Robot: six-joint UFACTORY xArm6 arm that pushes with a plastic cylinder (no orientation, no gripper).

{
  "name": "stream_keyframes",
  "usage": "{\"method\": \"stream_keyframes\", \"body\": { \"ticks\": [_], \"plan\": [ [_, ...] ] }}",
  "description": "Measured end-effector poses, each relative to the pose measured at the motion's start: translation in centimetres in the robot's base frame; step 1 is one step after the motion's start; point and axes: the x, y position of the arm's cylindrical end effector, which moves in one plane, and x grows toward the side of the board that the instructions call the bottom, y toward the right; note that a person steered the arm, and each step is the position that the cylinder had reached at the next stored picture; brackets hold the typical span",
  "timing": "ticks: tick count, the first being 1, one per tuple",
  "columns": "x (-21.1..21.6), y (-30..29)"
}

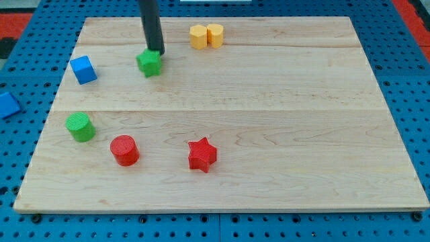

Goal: Slide red circle closer to the red star

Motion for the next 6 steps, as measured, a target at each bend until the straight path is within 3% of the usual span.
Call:
{"method": "stream_keyframes", "body": {
  "ticks": [1, 2, 3, 4, 5, 6],
  "plan": [
    [6.7, 0.0],
    [10.5, 1.1],
    [8.2, 4.0],
    [6.1, 2.2],
    [8.1, -2.4],
    [10.2, -2.3]
  ]
}}
